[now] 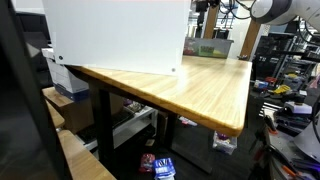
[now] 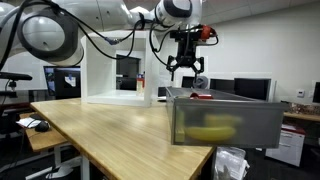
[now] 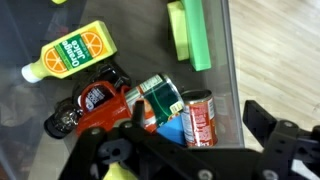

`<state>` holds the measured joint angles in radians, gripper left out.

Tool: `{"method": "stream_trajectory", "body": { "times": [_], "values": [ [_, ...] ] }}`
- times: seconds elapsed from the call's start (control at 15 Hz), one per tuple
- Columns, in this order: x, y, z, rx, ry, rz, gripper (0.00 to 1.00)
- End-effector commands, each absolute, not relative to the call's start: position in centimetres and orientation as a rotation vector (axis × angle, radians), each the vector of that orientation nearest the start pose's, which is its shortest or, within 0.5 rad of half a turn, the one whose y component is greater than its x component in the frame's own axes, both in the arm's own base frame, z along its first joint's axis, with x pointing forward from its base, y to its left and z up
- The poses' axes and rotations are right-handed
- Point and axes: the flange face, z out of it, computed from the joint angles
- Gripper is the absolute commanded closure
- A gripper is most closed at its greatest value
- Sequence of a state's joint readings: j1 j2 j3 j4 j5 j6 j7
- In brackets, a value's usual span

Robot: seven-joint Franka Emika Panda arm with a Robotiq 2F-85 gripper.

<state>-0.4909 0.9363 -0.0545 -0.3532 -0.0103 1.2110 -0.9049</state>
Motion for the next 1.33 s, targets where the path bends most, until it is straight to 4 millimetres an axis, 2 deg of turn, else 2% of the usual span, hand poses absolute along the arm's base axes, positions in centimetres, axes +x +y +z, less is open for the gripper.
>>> {"method": "stream_trajectory", "body": {
  "times": [0.0, 0.4, 1.0, 1.13, 1.27],
  "values": [
    [62.2, -36.2, 53.2, -3.052, -0.463, 0.191, 0.00],
    [62.2, -37.4, 53.4, -3.114, -0.218, 0.128, 0.00],
    [64.6, -38.1, 53.7, -3.266, 0.208, -0.076, 0.00],
    [65.0, -38.1, 53.8, -3.274, 0.255, -0.107, 0.00],
    [65.0, -38.0, 53.9, -3.271, 0.224, -0.107, 0.00]
  ]
}}
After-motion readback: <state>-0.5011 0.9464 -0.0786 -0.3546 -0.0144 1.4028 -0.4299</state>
